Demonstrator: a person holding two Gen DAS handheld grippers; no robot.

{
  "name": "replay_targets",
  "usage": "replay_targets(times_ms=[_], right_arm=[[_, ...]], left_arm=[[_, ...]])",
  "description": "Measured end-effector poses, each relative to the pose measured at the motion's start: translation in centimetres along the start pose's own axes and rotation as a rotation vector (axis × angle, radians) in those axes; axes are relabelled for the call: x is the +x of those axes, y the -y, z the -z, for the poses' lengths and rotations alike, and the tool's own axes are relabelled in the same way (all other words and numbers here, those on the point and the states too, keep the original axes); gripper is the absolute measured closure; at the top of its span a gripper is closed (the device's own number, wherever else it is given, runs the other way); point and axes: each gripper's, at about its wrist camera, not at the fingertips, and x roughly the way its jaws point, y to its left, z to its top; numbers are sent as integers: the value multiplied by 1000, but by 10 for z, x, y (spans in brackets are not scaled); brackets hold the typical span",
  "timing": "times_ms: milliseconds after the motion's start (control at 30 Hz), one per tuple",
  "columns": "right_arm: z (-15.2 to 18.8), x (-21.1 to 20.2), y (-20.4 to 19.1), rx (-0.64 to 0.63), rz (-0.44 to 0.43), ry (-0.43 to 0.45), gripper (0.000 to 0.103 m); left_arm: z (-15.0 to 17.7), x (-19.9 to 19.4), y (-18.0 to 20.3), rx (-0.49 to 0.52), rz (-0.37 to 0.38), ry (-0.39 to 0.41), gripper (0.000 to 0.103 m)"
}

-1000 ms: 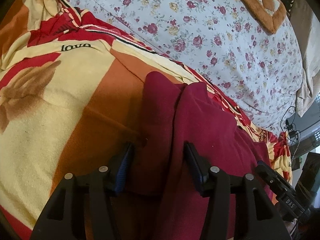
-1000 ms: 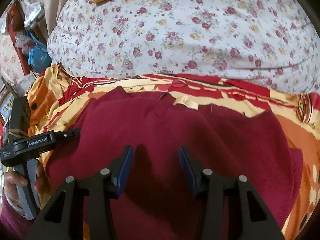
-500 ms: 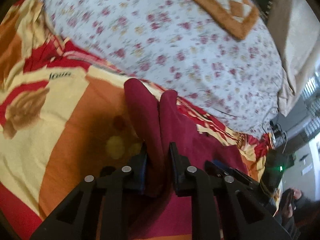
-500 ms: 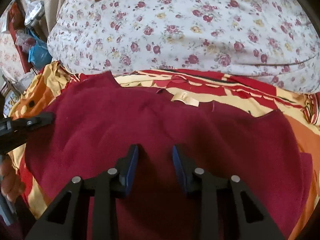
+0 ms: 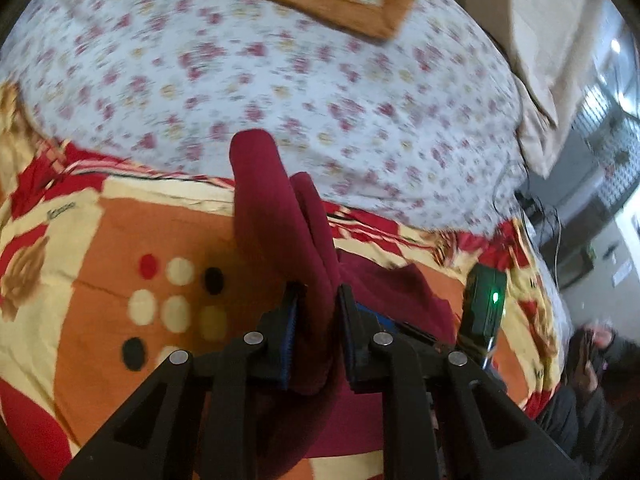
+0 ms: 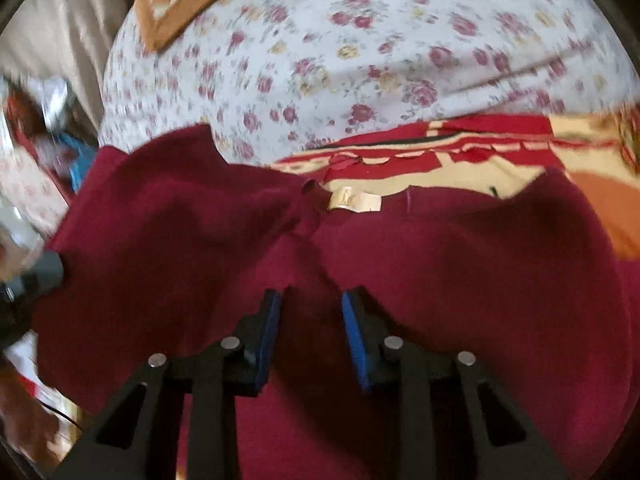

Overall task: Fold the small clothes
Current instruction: 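Grasp the sweater edge with the left gripper and lift it toward the right gripper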

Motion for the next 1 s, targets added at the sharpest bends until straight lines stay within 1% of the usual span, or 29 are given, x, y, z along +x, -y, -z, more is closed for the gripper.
replay_targets(times_ms=[67,100,133,167,200,233,300,367,433,500,567,667,733,767,800,833,867,900,1000], right_arm=[[1,-11,14,99,-72,43,69],[2,-19,27,181,-136,76,66],[3,-24,36,237,-183,97,63],[6,-30,49,321,-248,129,51],[11,-35,62,397,-317,165,45],[13,-36,70,443,-377,188,45],[19,-35,85,527,-479,214,44],[20,-34,89,550,-517,212,44],[18,-33,87,525,-520,186,43],[14,-31,80,487,-508,166,40],[12,-29,77,471,-498,165,37],[12,-31,79,468,-491,168,37],[12,-32,77,450,-492,159,34],[11,-31,76,442,-487,153,33],[10,-30,74,432,-476,146,33],[10,-30,74,428,-464,143,33],[10,-30,73,426,-452,142,33],[10,-30,71,420,-439,142,33],[7,-27,58,349,-351,92,33]], left_arm=[[2,11,22,40,20,-25,99],[4,16,30,54,37,-38,103],[7,24,39,69,51,-61,103],[10,33,46,79,61,-81,103],[14,44,51,89,68,-103,103],[18,51,53,89,64,-120,103],[27,71,54,67,50,-181,103],[32,74,54,62,60,-196,103],[33,67,54,68,63,-190,103],[30,55,55,83,82,-168,103],[28,42,54,85,74,-145,103],[29,20,50,97,76,-108,103],[30,-2,45,127,30,-45,99],[31,-12,38,127,-1,-5,97],[31,-20,30,108,-25,29,97],[30,-26,22,86,-33,48,96],[30,-31,11,50,-32,66,96],[30,-35,-3,5,-27,76,93],[32,-38,-50,-119,-48,90,78]])
